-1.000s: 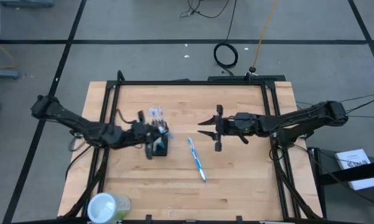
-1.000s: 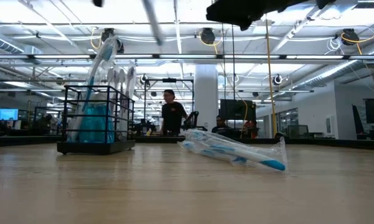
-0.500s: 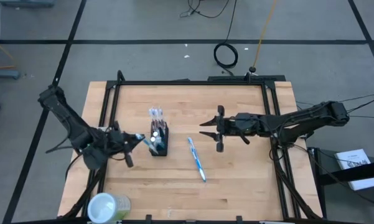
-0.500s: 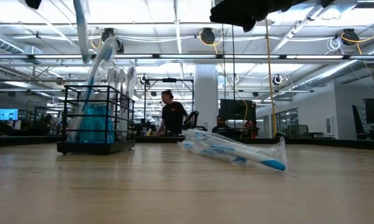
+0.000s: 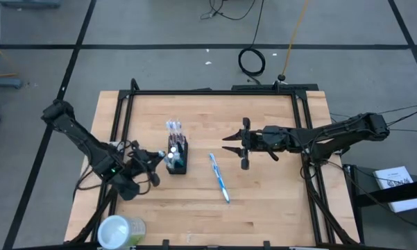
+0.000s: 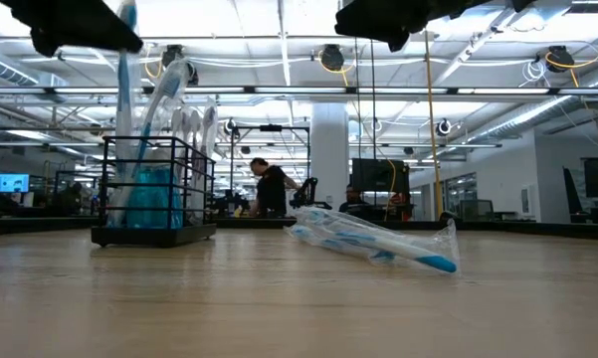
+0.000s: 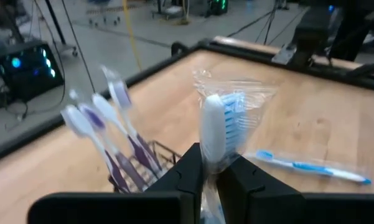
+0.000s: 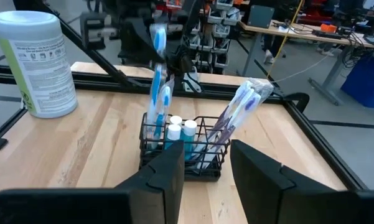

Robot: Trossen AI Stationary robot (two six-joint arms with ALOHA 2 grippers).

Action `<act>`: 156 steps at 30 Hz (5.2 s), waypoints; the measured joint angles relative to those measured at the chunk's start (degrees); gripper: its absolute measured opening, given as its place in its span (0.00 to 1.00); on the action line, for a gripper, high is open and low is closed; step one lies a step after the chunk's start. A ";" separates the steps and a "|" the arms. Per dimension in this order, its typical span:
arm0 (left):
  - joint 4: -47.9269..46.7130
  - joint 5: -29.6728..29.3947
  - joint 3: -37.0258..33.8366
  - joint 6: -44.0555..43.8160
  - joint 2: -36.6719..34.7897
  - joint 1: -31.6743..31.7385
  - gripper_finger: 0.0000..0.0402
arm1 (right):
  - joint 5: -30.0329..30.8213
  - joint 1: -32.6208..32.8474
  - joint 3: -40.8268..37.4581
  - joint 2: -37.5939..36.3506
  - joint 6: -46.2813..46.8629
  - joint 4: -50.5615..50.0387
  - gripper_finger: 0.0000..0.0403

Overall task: Pick & Place toothbrushing station
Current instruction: Put the blue toothbrush into the bottom compartment of the mesh organizer, then put the left blue toothbrush into the bottom compartment of the mesh organizer

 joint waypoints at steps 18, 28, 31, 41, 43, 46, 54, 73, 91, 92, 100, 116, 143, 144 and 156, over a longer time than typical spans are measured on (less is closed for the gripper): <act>0.49 8.06 -0.04 -11.71 13.00 4.69 0.17 | 0.00 -0.02 0.00 0.00 0.02 -0.04 0.30; 0.45 11.43 -0.04 -8.04 10.35 6.57 0.19 | -0.02 -0.02 0.00 0.00 0.17 -0.10 0.30; 0.45 11.21 -0.04 -7.40 8.40 6.57 0.22 | -0.01 -0.02 0.00 0.00 0.17 -0.41 0.30; 2.41 10.68 -0.04 -2.78 -0.59 6.57 0.59 | -0.28 0.68 0.00 2.06 4.48 0.08 0.30; 4.47 9.27 -0.04 0.44 -3.42 6.53 0.65 | -0.28 2.00 0.00 5.16 4.47 0.38 0.31; 9.46 7.19 -0.04 7.44 -7.71 6.21 0.72 | 0.04 4.51 -0.02 11.50 4.93 2.79 0.32; 20.78 6.37 -0.04 24.41 -13.10 6.10 0.81 | 8.08 8.21 8.11 25.54 11.49 -9.50 0.44; 20.13 6.60 -0.04 24.78 -9.40 7.30 0.80 | 7.94 9.65 9.57 36.20 26.12 -10.76 0.56; 20.19 6.66 -0.04 22.84 -6.45 8.12 0.79 | 7.94 7.79 8.69 37.41 31.94 -11.51 0.41; 20.19 6.66 -0.04 22.83 -6.45 8.12 0.79 | 7.07 7.54 8.55 37.44 31.98 -11.38 0.39; 20.06 6.66 -0.04 22.84 -6.45 8.12 0.79 | 4.37 6.97 8.47 36.94 29.69 -10.83 0.23; 19.99 6.70 -0.04 23.94 -6.45 10.12 0.77 | 4.33 7.02 8.61 28.50 14.65 -9.82 0.01; 68.02 37.63 0.00 57.55 12.19 21.00 0.77 | -9.49 2.14 1.42 14.08 -8.08 34.83 0.00; 69.04 39.07 0.00 57.06 12.96 21.67 0.77 | -9.49 2.14 1.42 14.05 -8.17 35.32 0.00; 80.92 47.02 -0.02 55.86 19.58 28.86 0.77 | -10.21 2.50 1.42 14.08 -8.46 36.40 0.00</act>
